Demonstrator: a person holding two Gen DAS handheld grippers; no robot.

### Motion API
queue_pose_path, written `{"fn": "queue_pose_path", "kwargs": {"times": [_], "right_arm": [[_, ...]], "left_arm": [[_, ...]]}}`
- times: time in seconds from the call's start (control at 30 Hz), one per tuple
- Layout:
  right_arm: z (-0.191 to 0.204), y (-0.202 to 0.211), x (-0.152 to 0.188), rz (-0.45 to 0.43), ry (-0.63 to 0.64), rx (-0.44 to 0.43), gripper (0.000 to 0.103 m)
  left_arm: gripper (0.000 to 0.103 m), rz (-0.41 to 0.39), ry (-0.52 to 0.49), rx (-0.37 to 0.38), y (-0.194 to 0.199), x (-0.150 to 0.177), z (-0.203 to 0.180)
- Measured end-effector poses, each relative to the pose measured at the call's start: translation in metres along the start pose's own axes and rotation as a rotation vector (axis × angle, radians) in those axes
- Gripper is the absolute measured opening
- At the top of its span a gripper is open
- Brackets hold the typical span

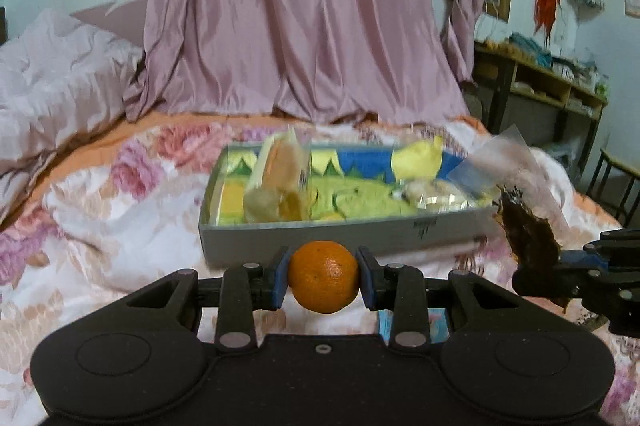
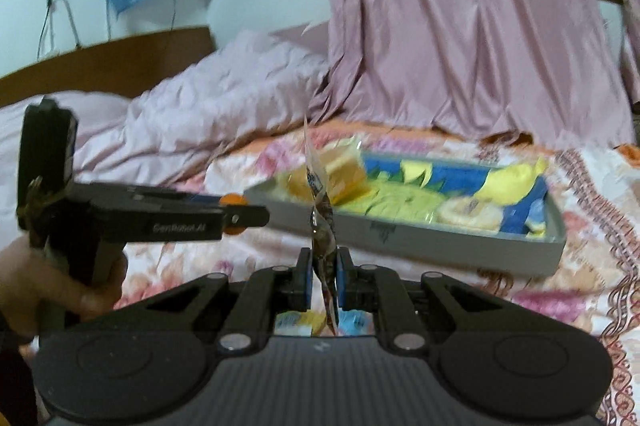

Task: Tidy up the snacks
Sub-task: 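Carry the orange and dried snack over the grey tray with both grippers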

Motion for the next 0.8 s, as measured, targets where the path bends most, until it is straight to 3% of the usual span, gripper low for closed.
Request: {"fn": "queue_pose_path", "kwargs": {"times": [0.2, 0.4, 0.8], "right_arm": [[-0.016, -0.002, -0.030, -0.103, -0.025, 0.072, 0.013], [-0.038, -0.017, -0.052, -0.149, -0.050, 0.124, 0.013], [-0.118, -0.041, -0.067, -0.195, -0.149, 0.269, 0.013]], "left_arm": [[0.037, -0.091, 0.031, 0.020, 0.005, -0.028, -0.005], [0.037, -0.175, 0.080, 0.053, 0.002, -0.060, -0.006], [0.037, -0.174, 0.085, 0.090, -0.072, -0.089, -0.016]]}}
Point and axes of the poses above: each gripper's, at about its wrist camera, not at the fingertips, and y roughly against the way its jaws point, z to its left, x to its underside, the point moved 10 cm from there along -y, roughly the way its jaws point, and after that the axes turned 1 degree about y, right-handed, at the moved point
